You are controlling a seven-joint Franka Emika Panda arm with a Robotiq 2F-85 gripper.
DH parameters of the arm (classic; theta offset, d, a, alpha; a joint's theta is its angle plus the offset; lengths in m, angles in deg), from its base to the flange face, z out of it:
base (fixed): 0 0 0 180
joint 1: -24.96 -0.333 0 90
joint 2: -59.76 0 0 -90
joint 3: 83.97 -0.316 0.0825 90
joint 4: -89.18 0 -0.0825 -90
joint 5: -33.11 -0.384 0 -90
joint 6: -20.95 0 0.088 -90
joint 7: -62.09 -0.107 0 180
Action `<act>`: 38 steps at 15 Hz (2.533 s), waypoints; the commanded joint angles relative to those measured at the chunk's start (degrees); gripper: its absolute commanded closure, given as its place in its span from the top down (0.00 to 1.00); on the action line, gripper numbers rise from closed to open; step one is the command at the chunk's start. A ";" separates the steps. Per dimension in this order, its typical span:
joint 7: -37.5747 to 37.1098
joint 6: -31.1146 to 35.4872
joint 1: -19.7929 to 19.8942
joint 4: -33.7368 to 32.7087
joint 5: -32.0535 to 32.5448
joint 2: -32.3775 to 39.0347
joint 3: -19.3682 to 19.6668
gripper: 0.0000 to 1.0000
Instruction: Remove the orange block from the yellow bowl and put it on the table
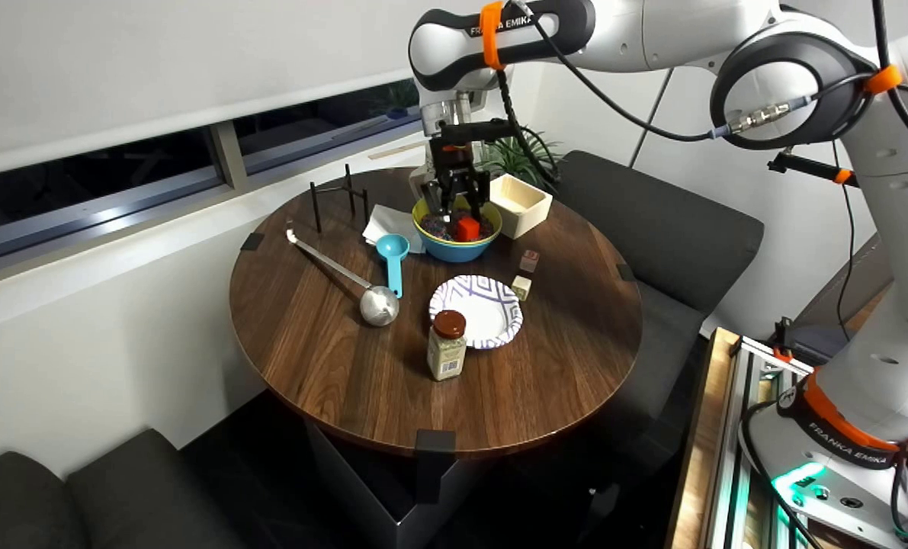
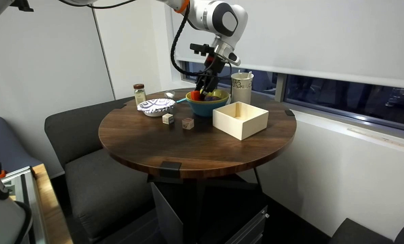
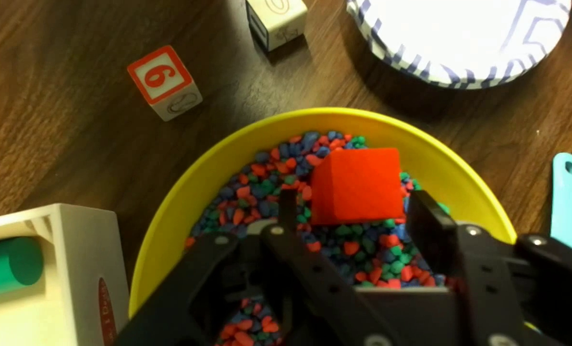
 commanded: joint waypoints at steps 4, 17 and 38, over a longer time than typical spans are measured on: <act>-1.88 -4.57 0.15 -4.60 0.18 3.12 -0.60 0.48; -4.91 -9.43 -0.22 -7.57 0.86 2.45 0.08 0.08; -41.09 -13.26 -12.35 -3.24 14.64 -9.48 8.17 0.08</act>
